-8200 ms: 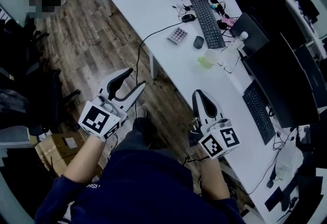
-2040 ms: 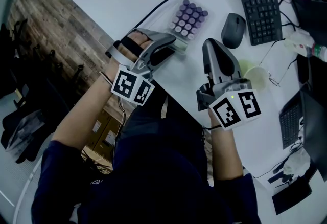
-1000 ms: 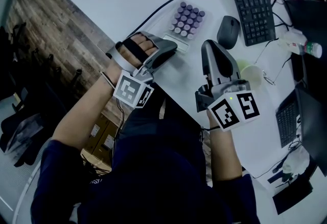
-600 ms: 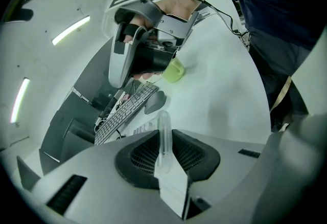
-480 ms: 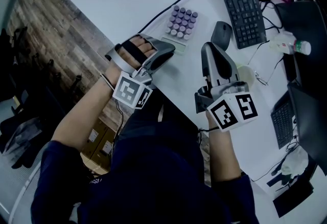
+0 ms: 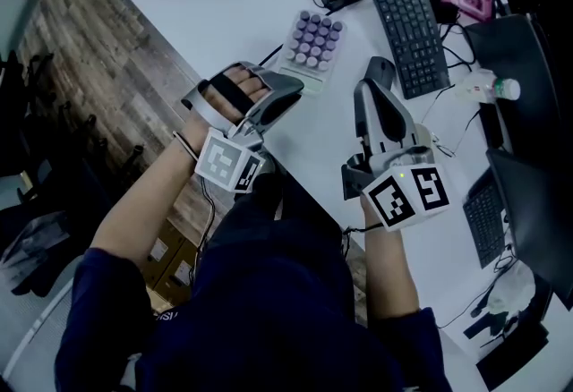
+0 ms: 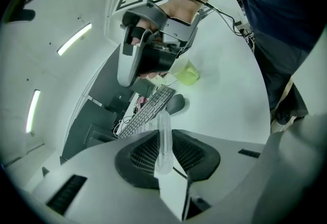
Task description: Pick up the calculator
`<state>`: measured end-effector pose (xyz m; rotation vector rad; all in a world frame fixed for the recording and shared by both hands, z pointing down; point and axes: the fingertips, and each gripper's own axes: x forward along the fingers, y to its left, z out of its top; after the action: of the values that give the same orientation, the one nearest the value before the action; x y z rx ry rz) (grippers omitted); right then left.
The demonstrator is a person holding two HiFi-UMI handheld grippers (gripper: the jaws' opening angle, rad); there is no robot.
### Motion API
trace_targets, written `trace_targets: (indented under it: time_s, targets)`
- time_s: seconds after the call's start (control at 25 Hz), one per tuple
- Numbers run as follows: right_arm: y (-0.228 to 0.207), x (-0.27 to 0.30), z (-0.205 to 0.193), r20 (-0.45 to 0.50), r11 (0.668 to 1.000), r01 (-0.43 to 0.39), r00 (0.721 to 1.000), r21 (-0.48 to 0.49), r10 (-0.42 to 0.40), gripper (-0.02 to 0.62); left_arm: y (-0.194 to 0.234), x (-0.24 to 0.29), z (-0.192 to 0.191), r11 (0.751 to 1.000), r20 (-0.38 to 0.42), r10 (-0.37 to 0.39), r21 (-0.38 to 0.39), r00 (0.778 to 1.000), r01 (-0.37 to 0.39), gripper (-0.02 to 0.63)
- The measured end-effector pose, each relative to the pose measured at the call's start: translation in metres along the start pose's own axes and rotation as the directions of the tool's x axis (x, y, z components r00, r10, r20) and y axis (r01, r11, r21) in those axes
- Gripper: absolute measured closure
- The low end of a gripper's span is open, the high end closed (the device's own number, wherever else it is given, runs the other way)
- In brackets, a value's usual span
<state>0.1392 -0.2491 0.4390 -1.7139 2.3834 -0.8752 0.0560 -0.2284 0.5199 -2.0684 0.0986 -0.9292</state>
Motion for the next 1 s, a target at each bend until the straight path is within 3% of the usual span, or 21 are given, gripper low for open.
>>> trace_targets:
  time_s: [0.48,1.0]
  targets:
    - [0.034,-0.007,0.054,0.078,0.996,-0.015,0.997,-0.087,0.022,0.591,0.063,-0.044,0.004,0.989,-0.022,0.136,0.067,0.991,-0.134,0.511]
    - [0.072,-0.023,0.102,0.15,0.984,-0.027,0.987,-0.174,0.053,0.591,0.122,-0.093,0.019,0.958,-0.012,0.265,0.12,0.964,-0.261,0.512]
